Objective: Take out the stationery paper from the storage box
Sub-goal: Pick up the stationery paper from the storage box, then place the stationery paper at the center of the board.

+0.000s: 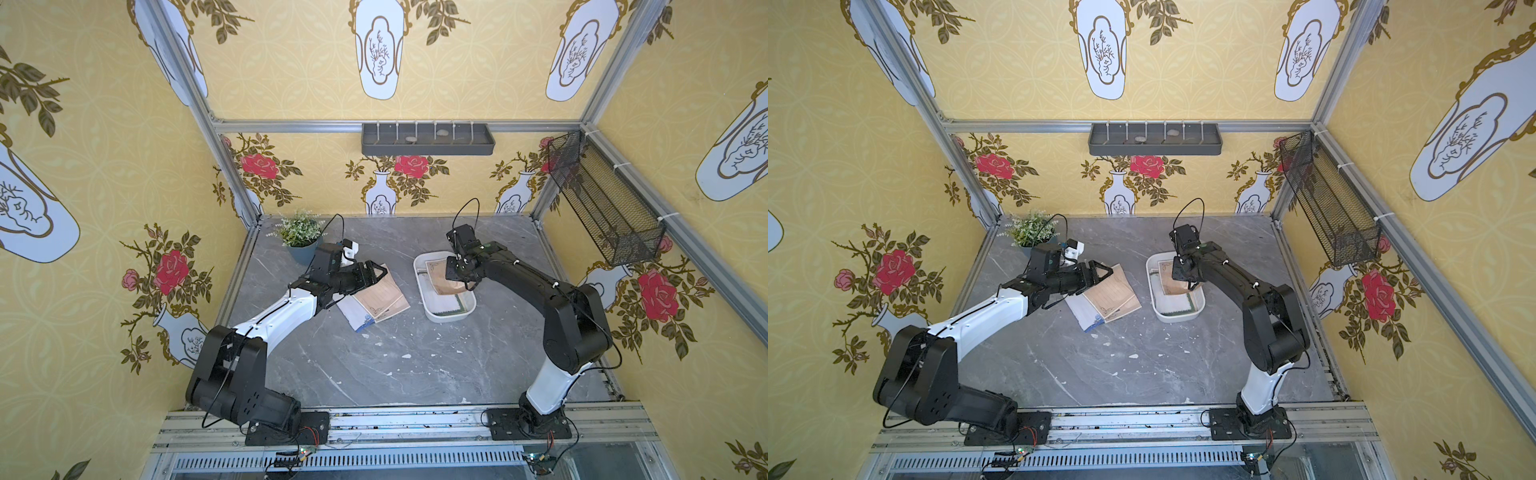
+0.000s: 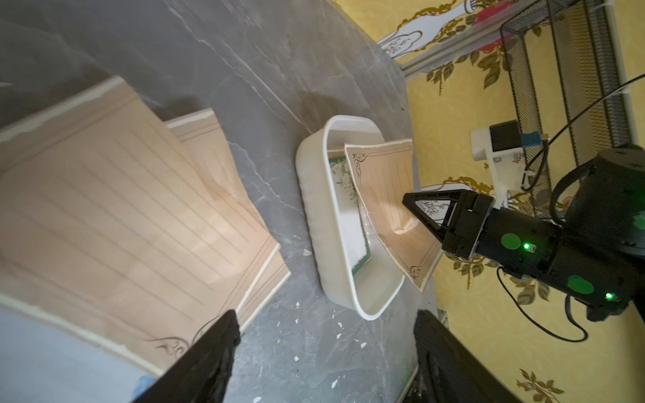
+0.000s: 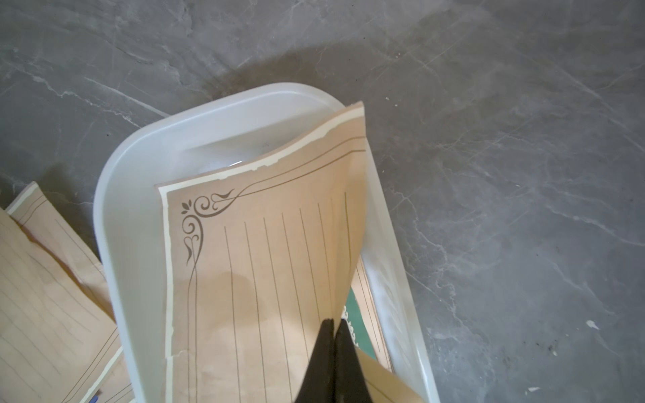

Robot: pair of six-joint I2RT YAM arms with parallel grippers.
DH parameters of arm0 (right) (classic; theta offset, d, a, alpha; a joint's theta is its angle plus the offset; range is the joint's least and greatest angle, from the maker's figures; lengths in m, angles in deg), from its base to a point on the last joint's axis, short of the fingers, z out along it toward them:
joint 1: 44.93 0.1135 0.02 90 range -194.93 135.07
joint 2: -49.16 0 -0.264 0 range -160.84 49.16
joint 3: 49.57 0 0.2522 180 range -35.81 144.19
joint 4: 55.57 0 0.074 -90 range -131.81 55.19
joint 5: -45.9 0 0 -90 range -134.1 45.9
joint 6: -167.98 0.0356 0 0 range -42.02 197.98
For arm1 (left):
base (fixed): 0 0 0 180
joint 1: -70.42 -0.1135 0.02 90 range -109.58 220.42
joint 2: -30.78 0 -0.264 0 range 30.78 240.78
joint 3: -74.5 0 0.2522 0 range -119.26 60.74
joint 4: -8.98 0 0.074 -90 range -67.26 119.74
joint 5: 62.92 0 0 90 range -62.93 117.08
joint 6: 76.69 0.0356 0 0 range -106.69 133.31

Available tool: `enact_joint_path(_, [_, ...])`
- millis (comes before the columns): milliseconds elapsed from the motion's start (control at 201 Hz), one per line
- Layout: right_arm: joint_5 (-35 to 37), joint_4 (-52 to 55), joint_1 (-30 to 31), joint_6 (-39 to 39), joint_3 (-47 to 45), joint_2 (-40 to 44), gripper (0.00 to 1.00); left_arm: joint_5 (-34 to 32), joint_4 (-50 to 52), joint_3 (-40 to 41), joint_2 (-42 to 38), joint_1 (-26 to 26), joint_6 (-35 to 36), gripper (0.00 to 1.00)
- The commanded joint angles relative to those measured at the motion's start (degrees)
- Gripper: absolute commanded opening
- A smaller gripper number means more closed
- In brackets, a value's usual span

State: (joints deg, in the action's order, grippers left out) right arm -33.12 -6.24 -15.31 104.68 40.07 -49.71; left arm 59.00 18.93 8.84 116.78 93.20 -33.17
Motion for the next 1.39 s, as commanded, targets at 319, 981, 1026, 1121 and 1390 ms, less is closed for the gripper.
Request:
enact_joint_path(319, [3.03, -8.77, 2.62, 0.78, -6.97, 11.45, 0.02, 7.42, -7.43, -11.58, 13.40, 8.05, -3.04, 0.78])
enact_joint_path(981, [2.34, -13.39, 4.74, 0.76, -9.55, 15.17, 0.04, 11.64, -7.83, -23.02, 26.01, 13.27, -5.10, 0.60])
enact_joint_path(1026, [2.35, -13.44, 4.74, 0.75, -9.54, 15.28, 0.04, 11.96, -8.19, -23.24, 26.32, 13.34, -5.16, 0.53])
enact_joint_path(1121, [2.37, -13.59, 4.73, 0.82, -9.93, 15.60, 0.04, 12.17, -8.31, -23.60, 26.50, 13.51, -5.20, 0.30])
enact_joint_path(1390, [2.19, -13.85, 4.78, 0.94, -10.92, 16.76, 0.12, 12.29, -8.31, -23.16, 26.12, 13.51, -5.20, 0.00])
